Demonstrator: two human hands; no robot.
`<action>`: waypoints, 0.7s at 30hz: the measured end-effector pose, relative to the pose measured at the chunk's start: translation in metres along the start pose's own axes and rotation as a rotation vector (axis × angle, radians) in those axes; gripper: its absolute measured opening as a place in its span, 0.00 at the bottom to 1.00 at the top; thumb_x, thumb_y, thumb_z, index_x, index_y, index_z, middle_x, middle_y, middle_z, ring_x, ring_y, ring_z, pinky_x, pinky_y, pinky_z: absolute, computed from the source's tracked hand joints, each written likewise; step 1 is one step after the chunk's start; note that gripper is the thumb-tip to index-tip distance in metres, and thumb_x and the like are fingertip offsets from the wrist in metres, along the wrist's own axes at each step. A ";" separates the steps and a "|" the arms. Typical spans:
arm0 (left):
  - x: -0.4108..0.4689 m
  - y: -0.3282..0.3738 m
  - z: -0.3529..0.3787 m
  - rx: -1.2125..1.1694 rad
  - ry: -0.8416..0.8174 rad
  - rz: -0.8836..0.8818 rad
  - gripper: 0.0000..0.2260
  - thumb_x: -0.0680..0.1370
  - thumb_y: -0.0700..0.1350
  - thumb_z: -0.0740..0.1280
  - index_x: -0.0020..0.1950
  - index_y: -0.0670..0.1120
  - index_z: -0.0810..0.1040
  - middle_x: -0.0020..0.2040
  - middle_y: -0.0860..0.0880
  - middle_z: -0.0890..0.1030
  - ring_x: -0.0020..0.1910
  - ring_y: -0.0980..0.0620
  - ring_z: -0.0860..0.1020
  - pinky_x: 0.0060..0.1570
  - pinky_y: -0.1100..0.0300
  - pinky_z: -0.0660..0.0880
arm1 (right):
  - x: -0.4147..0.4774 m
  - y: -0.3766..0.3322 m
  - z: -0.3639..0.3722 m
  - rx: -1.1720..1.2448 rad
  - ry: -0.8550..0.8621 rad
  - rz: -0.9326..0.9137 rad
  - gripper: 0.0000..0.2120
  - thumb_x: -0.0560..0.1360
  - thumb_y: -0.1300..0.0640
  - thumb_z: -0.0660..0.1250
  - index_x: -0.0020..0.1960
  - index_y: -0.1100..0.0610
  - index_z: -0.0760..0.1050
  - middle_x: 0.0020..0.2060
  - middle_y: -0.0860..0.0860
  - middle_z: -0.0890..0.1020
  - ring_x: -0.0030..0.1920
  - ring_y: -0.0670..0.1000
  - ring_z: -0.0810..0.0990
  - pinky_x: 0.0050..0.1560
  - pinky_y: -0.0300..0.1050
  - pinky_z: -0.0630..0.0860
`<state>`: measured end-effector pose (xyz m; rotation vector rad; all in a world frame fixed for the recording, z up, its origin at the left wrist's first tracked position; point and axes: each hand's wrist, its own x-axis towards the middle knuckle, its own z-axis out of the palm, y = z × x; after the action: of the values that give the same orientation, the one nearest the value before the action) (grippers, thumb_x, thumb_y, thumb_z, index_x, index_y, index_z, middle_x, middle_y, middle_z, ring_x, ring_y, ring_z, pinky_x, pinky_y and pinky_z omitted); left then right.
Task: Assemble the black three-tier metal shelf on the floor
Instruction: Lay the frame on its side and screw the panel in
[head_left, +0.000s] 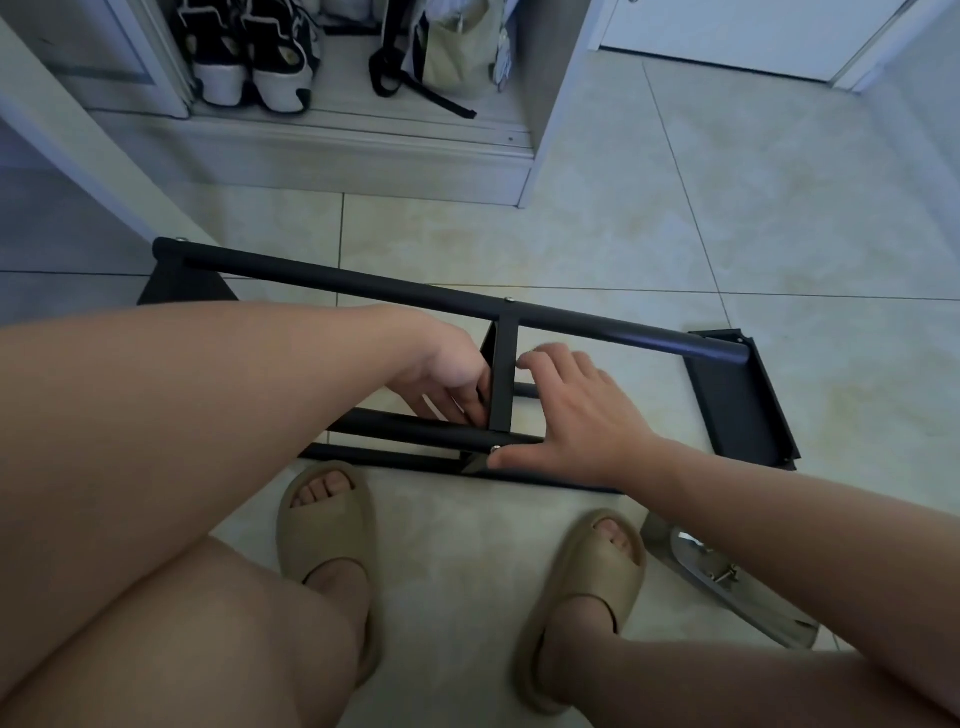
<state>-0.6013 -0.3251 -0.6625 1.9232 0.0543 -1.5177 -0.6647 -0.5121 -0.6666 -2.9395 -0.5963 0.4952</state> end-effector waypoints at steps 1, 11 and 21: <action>0.002 0.000 -0.001 0.000 -0.006 0.001 0.14 0.81 0.33 0.60 0.55 0.49 0.81 0.41 0.54 0.86 0.48 0.54 0.82 0.56 0.55 0.74 | 0.000 0.002 0.001 -0.047 0.037 -0.031 0.55 0.61 0.19 0.61 0.76 0.52 0.60 0.76 0.51 0.62 0.75 0.56 0.62 0.70 0.55 0.65; 0.014 -0.005 -0.014 -0.045 -0.122 0.037 0.16 0.82 0.33 0.56 0.59 0.47 0.79 0.48 0.51 0.87 0.49 0.54 0.84 0.62 0.50 0.74 | 0.020 0.011 0.008 -0.232 0.044 -0.216 0.57 0.64 0.15 0.49 0.83 0.47 0.42 0.82 0.58 0.41 0.81 0.61 0.38 0.78 0.68 0.38; 0.036 -0.023 -0.022 -0.180 -0.219 0.101 0.17 0.82 0.31 0.54 0.57 0.46 0.80 0.51 0.48 0.87 0.50 0.53 0.85 0.56 0.57 0.77 | 0.027 0.015 0.007 -0.167 -0.005 -0.228 0.57 0.65 0.16 0.50 0.83 0.47 0.39 0.81 0.57 0.36 0.80 0.59 0.33 0.79 0.66 0.40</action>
<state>-0.5814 -0.3090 -0.7027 1.5872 -0.0032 -1.5893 -0.6382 -0.5148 -0.6839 -2.9689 -1.0047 0.4477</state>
